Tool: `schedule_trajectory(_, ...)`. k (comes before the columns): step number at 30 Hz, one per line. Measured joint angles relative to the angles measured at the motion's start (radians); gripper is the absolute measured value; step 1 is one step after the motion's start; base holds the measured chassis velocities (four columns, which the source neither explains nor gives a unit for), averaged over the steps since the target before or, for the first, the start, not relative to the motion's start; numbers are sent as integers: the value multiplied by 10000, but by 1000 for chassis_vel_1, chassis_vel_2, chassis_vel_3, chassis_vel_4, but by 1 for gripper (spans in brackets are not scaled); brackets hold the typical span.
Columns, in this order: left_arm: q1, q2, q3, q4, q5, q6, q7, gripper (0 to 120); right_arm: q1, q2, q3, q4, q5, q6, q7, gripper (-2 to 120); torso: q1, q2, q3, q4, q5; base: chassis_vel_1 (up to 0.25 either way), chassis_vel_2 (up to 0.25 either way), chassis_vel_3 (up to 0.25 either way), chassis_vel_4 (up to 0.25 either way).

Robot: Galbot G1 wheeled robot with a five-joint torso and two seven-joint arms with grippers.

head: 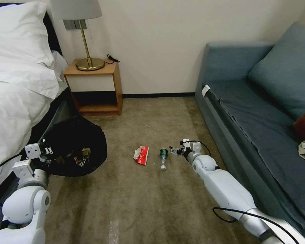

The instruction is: Pick up the trash bin, then pick up the garbage on the floor and place it into the trash bin.

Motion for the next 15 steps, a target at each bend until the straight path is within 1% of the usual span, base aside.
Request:
schedule_trajectory(10, 20, 12, -12, 5, -4, -13, 7, 3, -16, 17, -11, -3, -23, 0, -14, 100, 0, 0, 0, 0, 0, -63, 57, 47, -59)
schedule_trajectory(15, 39, 10, -18, 5, -5, -21, 11, 3, -36, 24, -25, -12, -45, 0, -29, 100, 0, 0, 0, 0, 0, -40, 79, 51, -85)
